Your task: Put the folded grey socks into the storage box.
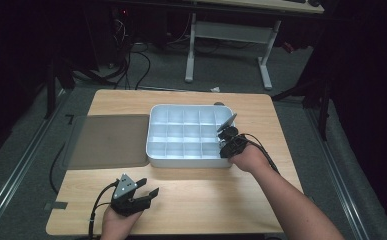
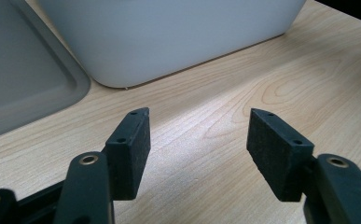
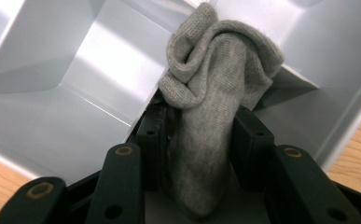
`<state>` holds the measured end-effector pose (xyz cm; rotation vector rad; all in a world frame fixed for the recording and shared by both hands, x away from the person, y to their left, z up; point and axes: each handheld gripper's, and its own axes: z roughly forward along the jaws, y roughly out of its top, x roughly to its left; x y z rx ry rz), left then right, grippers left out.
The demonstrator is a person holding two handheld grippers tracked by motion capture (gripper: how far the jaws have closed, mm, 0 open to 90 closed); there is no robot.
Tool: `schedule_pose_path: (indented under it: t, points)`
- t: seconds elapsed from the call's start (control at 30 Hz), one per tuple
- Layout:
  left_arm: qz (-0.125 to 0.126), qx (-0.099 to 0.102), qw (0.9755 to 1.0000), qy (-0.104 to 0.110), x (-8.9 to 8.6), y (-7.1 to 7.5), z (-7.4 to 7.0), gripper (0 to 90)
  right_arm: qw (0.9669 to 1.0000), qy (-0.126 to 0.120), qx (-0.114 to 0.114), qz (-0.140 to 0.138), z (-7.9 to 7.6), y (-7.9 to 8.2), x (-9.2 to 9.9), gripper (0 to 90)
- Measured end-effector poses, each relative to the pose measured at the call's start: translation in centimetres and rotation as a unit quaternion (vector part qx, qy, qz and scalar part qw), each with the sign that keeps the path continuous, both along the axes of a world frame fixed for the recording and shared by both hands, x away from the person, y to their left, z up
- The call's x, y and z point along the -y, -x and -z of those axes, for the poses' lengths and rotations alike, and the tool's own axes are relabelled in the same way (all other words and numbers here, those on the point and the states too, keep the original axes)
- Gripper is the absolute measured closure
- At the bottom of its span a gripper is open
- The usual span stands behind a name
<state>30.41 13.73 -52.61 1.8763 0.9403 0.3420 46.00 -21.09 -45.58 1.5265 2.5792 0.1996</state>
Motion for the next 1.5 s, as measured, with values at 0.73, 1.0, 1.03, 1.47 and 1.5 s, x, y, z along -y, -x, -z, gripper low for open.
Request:
schedule_pose_path:
  t: [0.73, 1.0, 1.03, 1.47, 1.5]
  points:
    - [0.003, -0.003, 1.0, 0.0, 0.1, 0.0, 0.0, 40.0, 0.9999, -0.002, 0.005, -0.008, -3.2, 0.5, 0.9, 89.5]
    - [0.006, -0.003, 1.0, -0.002, 0.1, 0.1, 0.1, 40.1, 0.9998, -0.005, -0.02, -0.003, -0.3, 0.3, 0.8, 88.6]
    - [0.006, -0.003, 1.0, -0.002, 0.1, 0.1, 0.1, 40.1, 0.9998, -0.004, -0.021, -0.004, 0.1, 0.3, 0.7, 88.6]
    - [0.008, -0.005, 1.0, -0.002, 0.2, 0.1, 0.1, 40.1, 0.9997, -0.021, 0.013, 0.008, -2.9, -0.4, 0.6, 85.6]
    - [0.009, -0.005, 0.9999, -0.004, 0.2, 0.1, 0.1, 40.1, 0.9996, -0.022, 0.018, 0.004, -3.0, -0.7, 0.5, 85.3]
